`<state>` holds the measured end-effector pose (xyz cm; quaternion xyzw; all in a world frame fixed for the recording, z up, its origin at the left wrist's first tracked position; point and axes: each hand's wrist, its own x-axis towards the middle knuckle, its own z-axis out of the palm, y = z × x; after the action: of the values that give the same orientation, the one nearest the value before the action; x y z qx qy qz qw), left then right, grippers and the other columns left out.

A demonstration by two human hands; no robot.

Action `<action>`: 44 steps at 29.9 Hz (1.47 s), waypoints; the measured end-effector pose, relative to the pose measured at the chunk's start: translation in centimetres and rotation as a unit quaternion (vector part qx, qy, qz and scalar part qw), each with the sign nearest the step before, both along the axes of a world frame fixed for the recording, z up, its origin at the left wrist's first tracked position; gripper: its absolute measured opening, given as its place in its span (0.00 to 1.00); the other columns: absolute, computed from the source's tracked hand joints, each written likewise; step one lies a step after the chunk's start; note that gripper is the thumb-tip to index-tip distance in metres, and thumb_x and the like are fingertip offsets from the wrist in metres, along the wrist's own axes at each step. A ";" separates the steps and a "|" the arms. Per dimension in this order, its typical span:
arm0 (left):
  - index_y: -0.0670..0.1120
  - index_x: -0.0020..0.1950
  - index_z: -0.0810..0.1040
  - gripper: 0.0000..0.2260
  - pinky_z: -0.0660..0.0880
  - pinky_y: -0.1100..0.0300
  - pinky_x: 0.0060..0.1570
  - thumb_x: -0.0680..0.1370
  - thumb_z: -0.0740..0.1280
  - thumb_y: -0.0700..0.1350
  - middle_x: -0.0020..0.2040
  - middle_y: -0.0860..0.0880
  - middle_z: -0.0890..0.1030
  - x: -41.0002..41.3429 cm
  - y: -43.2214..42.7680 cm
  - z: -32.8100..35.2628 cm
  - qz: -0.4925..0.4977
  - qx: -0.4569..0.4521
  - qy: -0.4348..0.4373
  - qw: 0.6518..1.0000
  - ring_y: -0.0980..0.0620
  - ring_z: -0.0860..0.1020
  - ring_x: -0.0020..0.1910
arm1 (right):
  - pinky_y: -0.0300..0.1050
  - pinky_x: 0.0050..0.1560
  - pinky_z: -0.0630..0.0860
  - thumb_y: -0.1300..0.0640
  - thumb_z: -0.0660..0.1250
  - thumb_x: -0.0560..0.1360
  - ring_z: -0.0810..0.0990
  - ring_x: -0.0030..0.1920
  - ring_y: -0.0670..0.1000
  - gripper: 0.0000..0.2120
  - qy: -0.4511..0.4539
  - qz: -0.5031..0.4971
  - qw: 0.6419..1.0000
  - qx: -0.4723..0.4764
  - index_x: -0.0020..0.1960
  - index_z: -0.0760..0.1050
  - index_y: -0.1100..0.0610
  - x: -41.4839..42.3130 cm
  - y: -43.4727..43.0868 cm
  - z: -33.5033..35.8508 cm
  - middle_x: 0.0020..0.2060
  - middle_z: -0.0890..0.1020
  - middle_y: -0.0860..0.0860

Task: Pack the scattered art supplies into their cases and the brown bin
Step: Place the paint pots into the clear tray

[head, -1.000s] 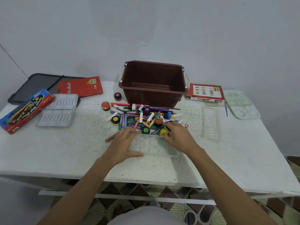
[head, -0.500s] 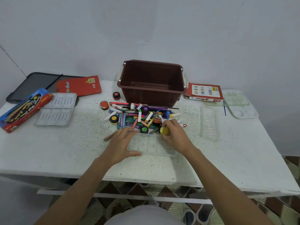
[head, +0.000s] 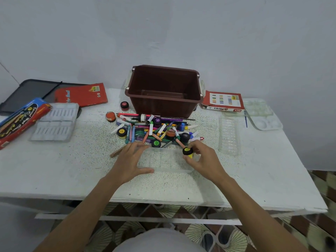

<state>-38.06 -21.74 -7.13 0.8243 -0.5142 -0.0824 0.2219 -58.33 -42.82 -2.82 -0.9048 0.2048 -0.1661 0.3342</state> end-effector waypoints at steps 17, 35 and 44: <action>0.51 0.74 0.66 0.50 0.59 0.57 0.66 0.62 0.53 0.81 0.69 0.51 0.67 -0.1 0.0 0.3 0.004 0.022 0.003 1.000 0.51 0.62 0.68 | 0.43 0.38 0.72 0.56 0.75 0.72 0.74 0.44 0.54 0.12 0.027 0.000 0.972 -0.235 0.51 0.77 0.59 -0.5 0.3 -2.9 0.43 0.82 0.51; 0.51 0.75 0.66 0.47 0.61 0.54 0.68 0.63 0.57 0.79 0.68 0.52 0.67 -0.1 0.1 0.2 0.007 0.020 0.008 1.000 0.52 0.63 0.68 | 0.41 0.45 0.66 0.59 0.65 0.78 0.77 0.50 0.53 0.12 0.031 -0.060 0.993 -0.100 0.61 0.75 0.57 3.5 -2.1 -0.3 0.52 0.79 0.53; 0.49 0.73 0.68 0.44 0.59 0.58 0.65 0.65 0.60 0.75 0.67 0.50 0.69 -0.1 0.0 0.1 -0.003 0.001 -0.002 1.000 0.52 0.64 0.67 | 0.46 0.45 0.70 0.60 0.65 0.78 0.76 0.52 0.58 0.17 0.131 -0.020 0.987 -0.091 0.66 0.71 0.56 5.8 -2.9 -0.4 0.58 0.77 0.57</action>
<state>-38.17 -21.70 -7.03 0.8232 -0.5169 -0.0820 0.2201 -52.53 -45.70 -3.18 -0.9412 0.2488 -0.0706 0.2175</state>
